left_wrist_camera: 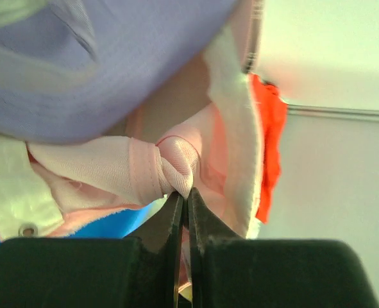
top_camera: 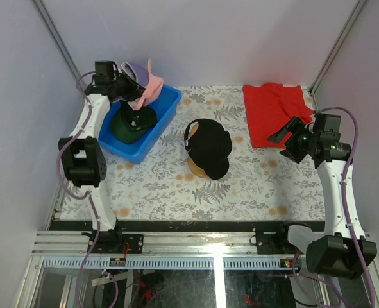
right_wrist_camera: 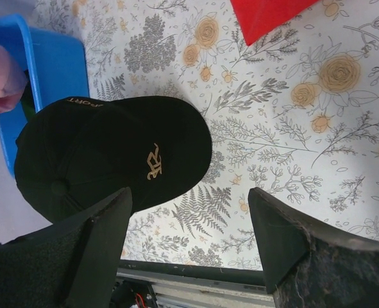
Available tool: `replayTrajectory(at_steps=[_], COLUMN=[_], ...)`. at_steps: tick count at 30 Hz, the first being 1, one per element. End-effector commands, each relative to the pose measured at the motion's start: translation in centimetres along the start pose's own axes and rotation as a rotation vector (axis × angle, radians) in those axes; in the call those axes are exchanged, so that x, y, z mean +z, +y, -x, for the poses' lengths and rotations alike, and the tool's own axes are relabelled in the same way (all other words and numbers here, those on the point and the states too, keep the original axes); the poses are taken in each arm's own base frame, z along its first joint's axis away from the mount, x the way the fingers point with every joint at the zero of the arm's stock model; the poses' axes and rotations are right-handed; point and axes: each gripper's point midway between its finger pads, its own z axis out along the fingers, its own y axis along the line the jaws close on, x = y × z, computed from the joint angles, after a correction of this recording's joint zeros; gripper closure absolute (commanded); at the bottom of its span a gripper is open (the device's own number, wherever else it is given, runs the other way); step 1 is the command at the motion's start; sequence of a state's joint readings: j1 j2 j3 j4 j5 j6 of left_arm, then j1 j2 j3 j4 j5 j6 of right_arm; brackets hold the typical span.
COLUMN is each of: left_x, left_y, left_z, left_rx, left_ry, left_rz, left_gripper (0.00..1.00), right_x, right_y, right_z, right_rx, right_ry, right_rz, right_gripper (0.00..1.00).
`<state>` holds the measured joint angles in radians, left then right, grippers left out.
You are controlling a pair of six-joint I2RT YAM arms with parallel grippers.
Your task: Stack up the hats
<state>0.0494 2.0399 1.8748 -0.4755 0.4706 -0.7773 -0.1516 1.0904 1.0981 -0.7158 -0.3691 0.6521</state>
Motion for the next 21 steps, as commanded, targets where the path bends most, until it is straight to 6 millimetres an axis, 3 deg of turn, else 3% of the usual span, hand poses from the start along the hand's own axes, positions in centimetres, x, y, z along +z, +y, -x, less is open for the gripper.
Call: replayTrajectory(at_steps=[1, 12, 16, 19, 21], left_x=[-5.3, -10.8, -10.7, -9.7, -10.1], left_y=[-3.7, -7.7, -5.6, -2.8, -2.1], left_z=[-1.1, -5.4, -4.4, -1.9, -0.1], left_rx=[-0.110, -0.401, -0.462, -0.438, -0.408], left_ry=[0.066, 0.238, 0.210, 0.131, 0.081], left_rz=[-0.178, -0.617, -0.599, -0.484, -0.445], left_gripper=[1.00, 1.00, 0.91, 0.83, 0.79], right_x=[-0.7, -1.2, -1.4, -1.6, -1.7], right_y=[1.7, 2.4, 2.5, 2.4, 2.3], right_z=[0.0, -0.8, -1.1, -1.3, -1.5], right_rx=[-0.010, -0.037, -0.044, -0.052, -0.058], right_ry=[-0.004, 0.017, 0.025, 0.030, 0.033], right_rz=[0.086, 0.137, 0.145, 0.145, 0.142], right_gripper=[0.20, 0.20, 0.20, 0.20, 0.20])
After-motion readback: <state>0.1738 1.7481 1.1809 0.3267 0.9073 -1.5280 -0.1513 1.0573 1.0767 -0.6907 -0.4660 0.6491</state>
